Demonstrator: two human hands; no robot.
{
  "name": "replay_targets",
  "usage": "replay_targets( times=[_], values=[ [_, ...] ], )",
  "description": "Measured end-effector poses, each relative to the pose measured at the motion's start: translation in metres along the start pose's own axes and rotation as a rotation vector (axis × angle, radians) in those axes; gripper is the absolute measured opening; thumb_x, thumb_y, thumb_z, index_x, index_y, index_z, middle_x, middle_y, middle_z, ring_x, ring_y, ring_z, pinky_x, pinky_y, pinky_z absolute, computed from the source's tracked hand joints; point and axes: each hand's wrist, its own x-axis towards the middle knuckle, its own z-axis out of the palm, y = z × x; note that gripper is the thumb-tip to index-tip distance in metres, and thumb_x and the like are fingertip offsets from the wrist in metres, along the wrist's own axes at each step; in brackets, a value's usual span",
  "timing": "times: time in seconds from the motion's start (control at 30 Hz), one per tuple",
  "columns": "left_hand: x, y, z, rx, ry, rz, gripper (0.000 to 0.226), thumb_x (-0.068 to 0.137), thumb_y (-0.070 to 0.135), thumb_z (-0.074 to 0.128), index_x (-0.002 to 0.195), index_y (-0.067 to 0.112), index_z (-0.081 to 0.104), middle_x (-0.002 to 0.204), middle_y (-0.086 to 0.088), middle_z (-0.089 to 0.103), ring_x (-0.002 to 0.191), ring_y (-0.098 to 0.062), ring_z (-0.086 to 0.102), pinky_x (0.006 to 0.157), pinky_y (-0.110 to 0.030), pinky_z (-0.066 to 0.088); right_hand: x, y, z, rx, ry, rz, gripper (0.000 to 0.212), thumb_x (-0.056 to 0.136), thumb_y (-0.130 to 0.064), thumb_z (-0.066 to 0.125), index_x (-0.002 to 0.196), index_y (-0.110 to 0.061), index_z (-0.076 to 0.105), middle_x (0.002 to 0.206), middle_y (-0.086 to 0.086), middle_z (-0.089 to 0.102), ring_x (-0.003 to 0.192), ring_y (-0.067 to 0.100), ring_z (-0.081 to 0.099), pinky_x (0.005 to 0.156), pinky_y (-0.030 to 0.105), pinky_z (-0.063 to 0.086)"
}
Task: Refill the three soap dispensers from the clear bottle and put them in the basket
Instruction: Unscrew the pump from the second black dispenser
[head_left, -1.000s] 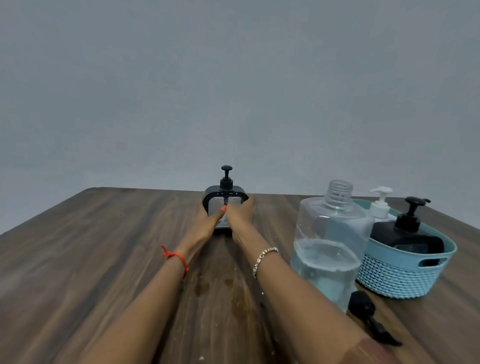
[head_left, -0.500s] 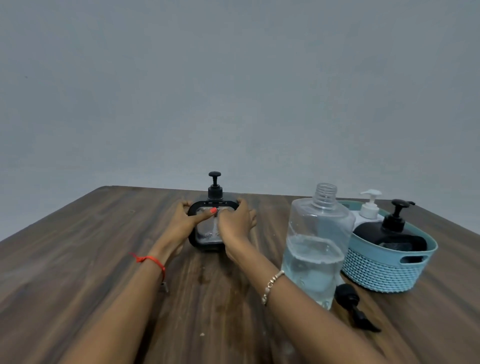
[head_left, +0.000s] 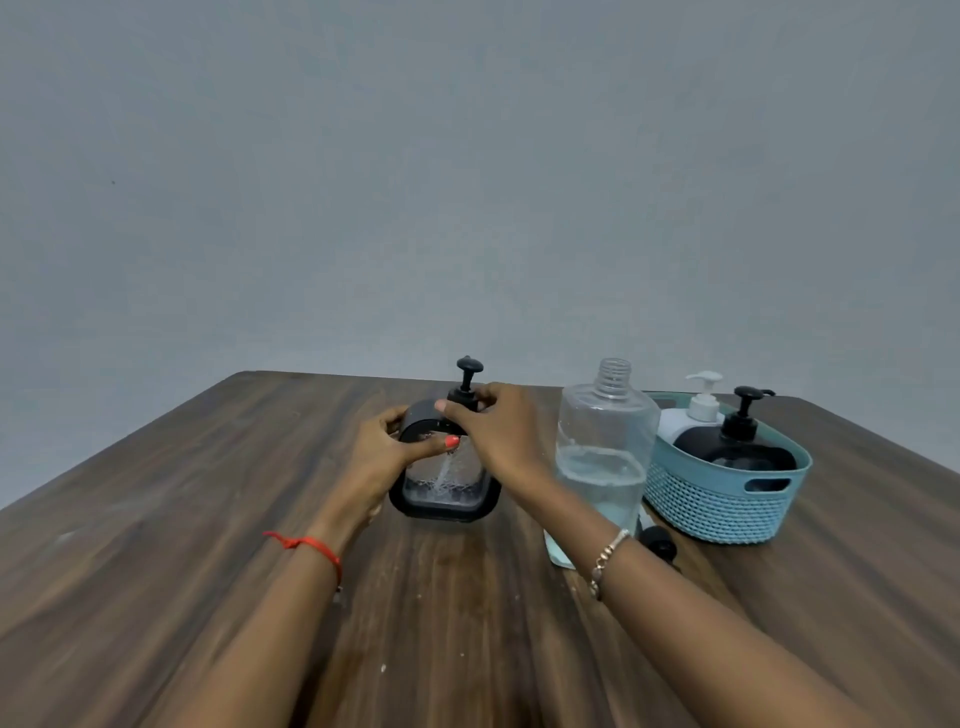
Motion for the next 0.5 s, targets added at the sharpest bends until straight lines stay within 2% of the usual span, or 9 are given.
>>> replay_targets(
  times=[0.07, 0.1, 0.13, 0.17, 0.23, 0.27, 0.33, 0.43, 0.5],
  values=[
    [-0.007, 0.001, 0.002, -0.012, -0.015, -0.004, 0.044, 0.061, 0.0, 0.079, 0.102, 0.006, 0.064, 0.096, -0.014, 0.07, 0.09, -0.027, 0.067, 0.084, -0.035, 0.053, -0.004, -0.002, -0.012, 0.004, -0.036, -0.02, 0.012, 0.078, -0.028, 0.072, 0.075, -0.018, 0.067, 0.069, -0.005, 0.062, 0.071, 0.01, 0.06, 0.07, 0.018, 0.046],
    [-0.011, 0.002, 0.003, -0.018, -0.023, -0.003, 0.044, 0.061, 0.0, 0.079, 0.103, 0.004, 0.064, 0.095, -0.013, 0.07, 0.089, -0.027, 0.067, 0.084, -0.035, 0.053, -0.006, -0.003, -0.017, -0.008, -0.057, -0.032, 0.011, 0.079, -0.027, 0.072, 0.074, -0.018, 0.066, 0.066, -0.006, 0.06, 0.065, 0.006, 0.057, 0.061, 0.01, 0.041],
    [-0.016, 0.004, 0.004, -0.025, -0.029, 0.0, 0.045, 0.061, 0.0, 0.079, 0.104, 0.004, 0.065, 0.094, -0.012, 0.071, 0.088, -0.026, 0.067, 0.083, -0.035, 0.053, -0.007, -0.004, -0.02, -0.017, -0.077, -0.042, 0.012, 0.079, -0.026, 0.072, 0.074, -0.017, 0.065, 0.067, -0.006, 0.06, 0.064, 0.005, 0.055, 0.057, 0.009, 0.039],
    [-0.02, 0.005, 0.006, -0.03, -0.034, 0.006, 0.046, 0.061, 0.0, 0.079, 0.104, 0.004, 0.065, 0.093, -0.01, 0.071, 0.086, -0.023, 0.068, 0.081, -0.033, 0.054, -0.009, -0.004, -0.022, -0.026, -0.093, -0.051, 0.014, 0.079, -0.028, 0.072, 0.076, -0.016, 0.066, 0.071, -0.003, 0.062, 0.069, 0.009, 0.057, 0.061, 0.014, 0.042],
    [-0.028, 0.007, 0.009, -0.041, -0.046, 0.029, 0.043, 0.061, -0.001, 0.078, 0.101, 0.006, 0.065, 0.089, -0.006, 0.071, 0.081, -0.018, 0.069, 0.075, -0.027, 0.055, -0.013, -0.007, -0.026, -0.06, -0.104, -0.06, 0.021, 0.078, -0.031, 0.072, 0.083, -0.012, 0.068, 0.085, 0.005, 0.066, 0.085, 0.019, 0.06, 0.074, 0.03, 0.047],
    [-0.032, 0.008, 0.01, -0.056, -0.05, 0.033, 0.04, 0.062, -0.002, 0.078, 0.099, 0.007, 0.065, 0.086, -0.004, 0.072, 0.078, -0.016, 0.069, 0.072, -0.025, 0.055, -0.015, -0.009, -0.029, -0.067, -0.111, -0.075, 0.023, 0.077, -0.031, 0.072, 0.086, -0.01, 0.069, 0.087, 0.007, 0.066, 0.087, 0.021, 0.059, 0.075, 0.033, 0.047],
    [-0.039, 0.012, 0.013, -0.082, -0.067, 0.035, 0.036, 0.063, -0.004, 0.076, 0.096, 0.008, 0.065, 0.079, 0.001, 0.073, 0.073, -0.012, 0.069, 0.066, -0.02, 0.054, -0.019, -0.015, -0.039, -0.035, -0.142, -0.122, 0.02, 0.078, -0.026, 0.073, 0.086, -0.008, 0.07, 0.076, 0.0, 0.062, 0.078, 0.015, 0.056, 0.067, 0.026, 0.043],
    [-0.049, 0.02, 0.01, -0.148, -0.141, 0.031, 0.029, 0.068, -0.008, 0.071, 0.092, 0.008, 0.064, 0.07, 0.003, 0.073, 0.067, -0.011, 0.068, 0.061, -0.018, 0.053, -0.027, -0.023, -0.055, 0.066, -0.233, -0.178, 0.011, 0.078, -0.016, 0.074, 0.085, -0.009, 0.07, 0.065, -0.01, 0.054, 0.057, -0.005, 0.051, 0.058, 0.01, 0.037],
    [-0.054, 0.024, 0.003, -0.21, -0.228, 0.03, 0.042, 0.058, 0.008, 0.083, 0.095, 0.006, 0.064, 0.076, -0.001, 0.073, 0.072, -0.015, 0.068, 0.064, -0.021, 0.054, -0.031, -0.027, -0.063, 0.131, -0.319, -0.193, 0.009, 0.078, -0.012, 0.073, 0.085, -0.011, 0.069, 0.066, -0.007, 0.056, 0.054, -0.006, 0.05, 0.058, 0.008, 0.038]
  ],
)
